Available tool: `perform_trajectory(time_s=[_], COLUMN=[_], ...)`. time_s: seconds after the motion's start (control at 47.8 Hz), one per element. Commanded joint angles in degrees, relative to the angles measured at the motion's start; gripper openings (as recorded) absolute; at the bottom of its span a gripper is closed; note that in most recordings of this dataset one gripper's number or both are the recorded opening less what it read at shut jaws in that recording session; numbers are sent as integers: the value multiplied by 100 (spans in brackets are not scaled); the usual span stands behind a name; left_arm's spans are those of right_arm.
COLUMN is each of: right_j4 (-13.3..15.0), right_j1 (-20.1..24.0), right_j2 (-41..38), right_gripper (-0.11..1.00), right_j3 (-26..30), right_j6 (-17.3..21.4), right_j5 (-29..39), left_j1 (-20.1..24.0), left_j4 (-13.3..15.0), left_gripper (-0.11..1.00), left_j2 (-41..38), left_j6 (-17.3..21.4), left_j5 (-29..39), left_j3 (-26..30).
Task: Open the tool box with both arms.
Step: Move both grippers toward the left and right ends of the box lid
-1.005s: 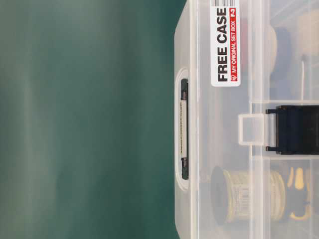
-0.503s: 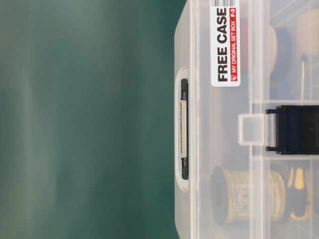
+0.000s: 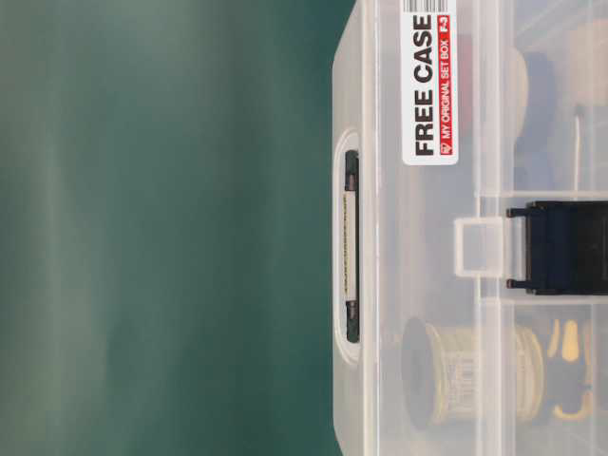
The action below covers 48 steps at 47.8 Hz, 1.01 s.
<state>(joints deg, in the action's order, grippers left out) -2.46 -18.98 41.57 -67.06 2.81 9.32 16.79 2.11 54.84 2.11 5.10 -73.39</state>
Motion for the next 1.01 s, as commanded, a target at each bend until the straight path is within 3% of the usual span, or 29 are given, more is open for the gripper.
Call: perform_trajectory(time_s=[0.0, 0.335, 0.712, 0.984], right_j4=[18, 44, 44, 44], right_j1=[-114, -141, -141, -141], right_j2=[-141, -510, -817, -923], right_gripper=[87, 87, 87, 87], right_j3=[88, 141, 229, 290], right_j6=[9, -18, -18, -18], right_j5=[-70, -483, -686, -923], left_j1=[70, 123, 123, 123], left_j4=[0, 0, 9, 9], left_gripper=[92, 92, 92, 92], left_j2=[-44, -79, -1494, -2188], left_j6=[9, 9, 0, 9], left_j5=[-79, -431, -1477, -1854], left_j3=[26, -88, -26, 202])
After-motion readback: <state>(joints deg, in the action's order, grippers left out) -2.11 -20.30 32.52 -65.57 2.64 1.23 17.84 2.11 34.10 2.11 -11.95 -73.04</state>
